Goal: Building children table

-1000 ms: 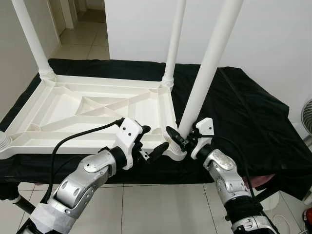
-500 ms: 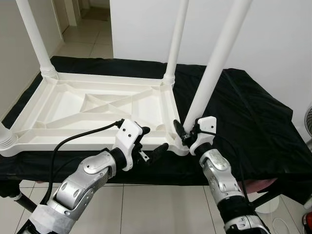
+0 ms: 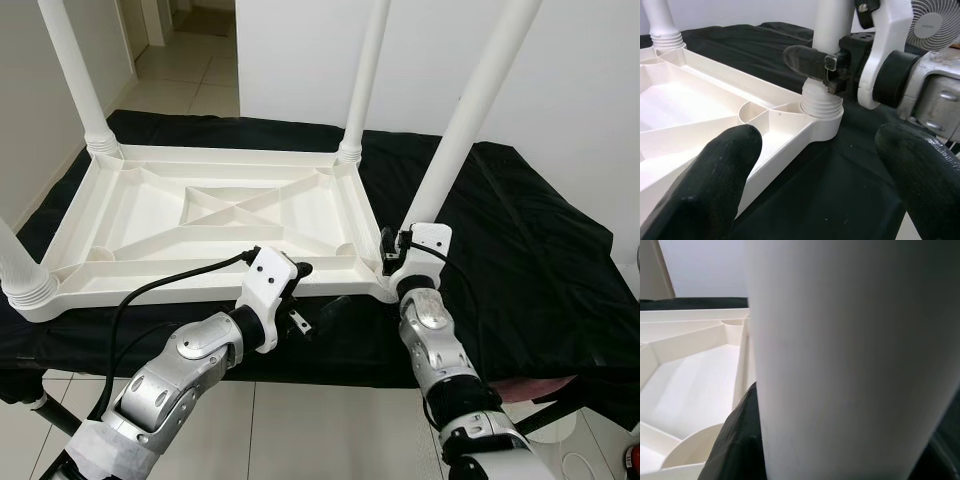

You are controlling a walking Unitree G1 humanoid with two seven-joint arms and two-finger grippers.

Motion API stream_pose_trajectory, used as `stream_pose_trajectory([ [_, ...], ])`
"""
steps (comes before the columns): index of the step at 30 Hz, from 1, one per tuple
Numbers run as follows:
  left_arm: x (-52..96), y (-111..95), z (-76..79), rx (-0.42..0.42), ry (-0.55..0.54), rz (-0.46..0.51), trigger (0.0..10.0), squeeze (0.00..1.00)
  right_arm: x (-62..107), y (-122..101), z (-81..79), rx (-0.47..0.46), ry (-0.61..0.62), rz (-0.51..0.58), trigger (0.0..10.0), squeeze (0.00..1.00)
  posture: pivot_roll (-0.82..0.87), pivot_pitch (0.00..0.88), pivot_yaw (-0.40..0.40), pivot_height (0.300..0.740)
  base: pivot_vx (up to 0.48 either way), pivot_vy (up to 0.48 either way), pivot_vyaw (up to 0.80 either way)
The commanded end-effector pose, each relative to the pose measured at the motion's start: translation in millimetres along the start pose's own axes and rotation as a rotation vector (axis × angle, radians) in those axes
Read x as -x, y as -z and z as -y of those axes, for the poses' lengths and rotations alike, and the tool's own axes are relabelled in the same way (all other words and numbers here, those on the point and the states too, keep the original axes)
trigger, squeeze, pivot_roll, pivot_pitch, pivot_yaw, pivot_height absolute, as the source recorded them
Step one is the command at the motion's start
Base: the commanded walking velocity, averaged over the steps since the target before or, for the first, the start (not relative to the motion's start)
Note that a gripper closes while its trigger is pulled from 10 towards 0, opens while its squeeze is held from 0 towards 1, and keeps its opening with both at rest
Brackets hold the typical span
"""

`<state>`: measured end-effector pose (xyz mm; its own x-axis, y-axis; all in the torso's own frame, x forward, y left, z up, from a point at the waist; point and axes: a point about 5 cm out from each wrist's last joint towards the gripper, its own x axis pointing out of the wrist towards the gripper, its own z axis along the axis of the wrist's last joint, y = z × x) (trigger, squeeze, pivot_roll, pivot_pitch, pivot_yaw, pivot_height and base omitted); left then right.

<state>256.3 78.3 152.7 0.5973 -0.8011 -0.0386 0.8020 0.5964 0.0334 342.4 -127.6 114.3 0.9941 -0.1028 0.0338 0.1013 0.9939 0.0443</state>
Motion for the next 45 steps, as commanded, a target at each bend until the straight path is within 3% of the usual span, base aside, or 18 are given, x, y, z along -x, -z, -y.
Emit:
stream_pose_trajectory([
  [1,-1.5,0,8.7,-0.014,0.177,-0.005,10.0,0.00,14.4,45,29.8,0.068,0.167,-0.213,10.0,0.00,0.00,0.000,-0.063,0.740,0.000,0.000,0.00],
  [7,-1.0,0,8.3,-0.016,0.176,-0.004,10.0,0.00,13.7,45,35.4,0.056,0.225,-0.206,10.0,0.00,0.00,0.000,-0.066,0.740,0.000,0.000,0.00],
  [13,-2.3,0,9.2,-0.014,0.178,0.003,10.0,0.00,8.1,27,22.9,-0.020,0.115,-0.064,10.0,0.00,0.00,0.000,-0.071,0.740,0.000,0.000,0.00],
  [16,-2.4,0,9.3,-0.013,0.179,0.003,10.0,0.00,7.9,26,23.2,-0.026,0.111,-0.054,10.0,0.00,0.00,0.000,-0.071,0.740,0.000,0.000,0.00],
  [17,-2.8,0,9.2,-0.012,0.179,0.003,10.0,0.00,7.5,24,24.9,-0.046,0.108,-0.035,10.0,1.00,0.00,0.000,-0.072,0.740,0.000,0.000,0.00],
  [22,-6.4,2,11.7,0.012,0.177,-0.008,10.0,0.00,4.6,10,29.4,-0.095,0.066,0.054,10.0,1.00,0.00,0.000,-0.070,0.740,0.000,0.000,0.00],
  [26,-7.1,2,12.8,0.016,0.177,-0.009,10.0,0.00,3.1,9,30.4,-0.095,0.027,0.060,10.0,1.00,0.00,0.000,-0.069,0.740,0.000,0.000,0.00],
  [27,-7.2,1,13.3,0.014,0.179,-0.006,10.0,0.00,2.8,8,32.5,-0.084,-0.002,0.071,10.0,0.00,0.00,0.000,-0.068,0.740,0.000,0.000,0.00],
  [36,-7.4,1,14.0,0.013,0.188,-0.006,10.0,0.00,1.9,4,35.3,-0.061,-0.152,0.080,10.0,0.00,-0.01,0.000,-0.063,0.740,0.000,0.000,0.00],
  [38,-8.7,0,14.9,0.018,0.193,-0.009,10.0,0.00,1.9,1,37.6,-0.024,-0.295,0.080,10.0,0.00,-0.01,0.000,-0.057,0.740,0.000,0.000,0.00],
  [41,-9.8,0,15.0,0.020,0.192,-0.008,10.0,0.00,1.5,-1,39.7,0.003,-0.350,0.082,10.0,0.00,-0.02,0.000,-0.054,0.740,0.000,0.000,0.00],
  [43,-12.1,-1,14.9,0.006,0.170,0.001,10.0,0.00,0.0,-6,45.2,0.047,-0.474,0.086,10.0,0.00,-0.02,0.000,-0.053,0.740,0.000,0.000,0.00],
  [45,-12.1,-1,14.9,0.006,0.170,0.001,10.0,0.00,0.0,-6,45.2,0.047,-0.474,0.086,10.0,0.00,-0.02,0.000,-0.053,0.740,0.000,0.000,0.00],
])
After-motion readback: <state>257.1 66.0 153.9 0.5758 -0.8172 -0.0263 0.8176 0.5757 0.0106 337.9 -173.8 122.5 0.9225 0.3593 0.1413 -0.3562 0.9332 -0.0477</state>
